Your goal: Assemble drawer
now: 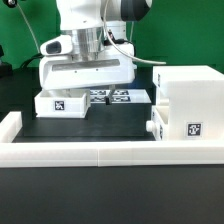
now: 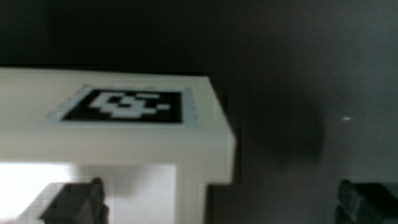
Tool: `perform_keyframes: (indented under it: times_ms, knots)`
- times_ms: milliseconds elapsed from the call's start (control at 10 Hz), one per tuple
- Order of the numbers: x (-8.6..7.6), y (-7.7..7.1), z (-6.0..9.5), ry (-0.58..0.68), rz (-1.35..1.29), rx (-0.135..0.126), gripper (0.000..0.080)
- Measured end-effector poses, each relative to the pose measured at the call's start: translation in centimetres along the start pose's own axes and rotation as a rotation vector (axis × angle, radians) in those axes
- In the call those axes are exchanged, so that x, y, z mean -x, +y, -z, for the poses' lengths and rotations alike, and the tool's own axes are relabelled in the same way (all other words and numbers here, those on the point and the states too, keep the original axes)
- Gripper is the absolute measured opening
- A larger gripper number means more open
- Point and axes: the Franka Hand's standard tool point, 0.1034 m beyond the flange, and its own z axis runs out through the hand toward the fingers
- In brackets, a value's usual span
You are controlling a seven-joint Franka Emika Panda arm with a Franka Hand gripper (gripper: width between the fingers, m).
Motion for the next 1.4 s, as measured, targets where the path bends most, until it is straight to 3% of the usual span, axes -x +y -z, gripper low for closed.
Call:
perform_keyframes:
  times_ms: [300, 400, 500, 600, 700, 800, 1000, 1400]
  knots:
    - [-0.09, 0.14, -0.03, 0.022, 0.021, 0.01, 0.0649]
    - [-0.09, 0.15, -0.03, 0.022, 0.021, 0.01, 0.0502]
    - [-0.09, 0.15, -0.03, 0.022, 0.022, 0.01, 0.0502]
    - [-0.09, 0.15, -0.03, 0.022, 0.022, 0.01, 0.0314]
    - [-0.09, 0.15, -0.03, 0.022, 0.022, 0.01, 0.0314]
    - [-0.09, 0.15, -0.03, 0.022, 0.023, 0.01, 0.0085]
    - [-0.14, 0.16, -0.01, 0.023, 0.023, 0.01, 0.0039]
    - [-0.15, 0.16, -0.01, 0.023, 0.023, 0.01, 0.0039]
